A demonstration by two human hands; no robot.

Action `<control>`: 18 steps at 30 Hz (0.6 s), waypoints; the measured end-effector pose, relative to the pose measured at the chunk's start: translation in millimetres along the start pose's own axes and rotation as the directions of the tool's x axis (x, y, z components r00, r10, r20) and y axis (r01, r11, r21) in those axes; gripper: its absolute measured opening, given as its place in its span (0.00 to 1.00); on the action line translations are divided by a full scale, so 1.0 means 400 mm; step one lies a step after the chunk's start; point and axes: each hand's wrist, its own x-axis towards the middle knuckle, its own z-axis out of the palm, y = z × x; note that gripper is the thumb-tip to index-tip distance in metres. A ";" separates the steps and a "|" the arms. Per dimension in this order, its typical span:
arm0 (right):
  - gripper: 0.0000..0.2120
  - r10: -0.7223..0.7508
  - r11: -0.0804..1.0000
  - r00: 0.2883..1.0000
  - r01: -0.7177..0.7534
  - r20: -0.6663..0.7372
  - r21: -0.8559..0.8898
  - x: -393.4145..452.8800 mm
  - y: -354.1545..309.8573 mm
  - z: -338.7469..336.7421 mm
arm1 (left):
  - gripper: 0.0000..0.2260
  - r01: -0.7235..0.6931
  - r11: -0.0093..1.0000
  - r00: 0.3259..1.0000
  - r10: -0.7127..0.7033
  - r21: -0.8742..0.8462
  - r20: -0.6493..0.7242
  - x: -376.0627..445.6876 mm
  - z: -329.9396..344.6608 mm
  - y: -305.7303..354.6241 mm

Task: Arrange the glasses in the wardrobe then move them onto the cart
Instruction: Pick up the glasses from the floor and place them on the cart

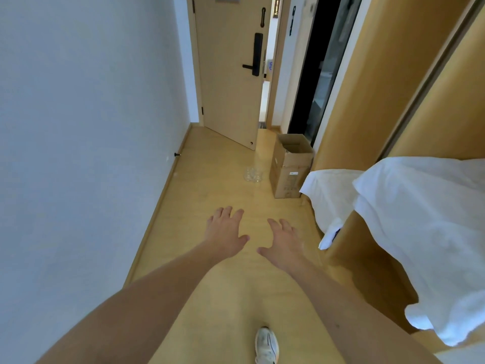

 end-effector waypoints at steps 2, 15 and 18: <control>0.43 -0.004 1.000 1.000 0.004 -0.008 -0.002 0.080 0.003 -0.005 | 0.34 0.007 1.000 1.000 -0.007 0.012 0.003 0.071 0.010 -0.012; 0.42 -0.012 0.999 1.000 0.012 0.002 0.045 0.670 0.110 -0.157 | 0.34 0.048 0.998 0.998 -0.049 0.034 0.036 0.679 0.021 0.039; 0.42 -0.018 0.999 1.000 0.017 0.002 0.044 0.770 0.119 -0.192 | 0.34 0.057 0.998 0.997 -0.058 0.013 0.045 0.780 0.023 0.049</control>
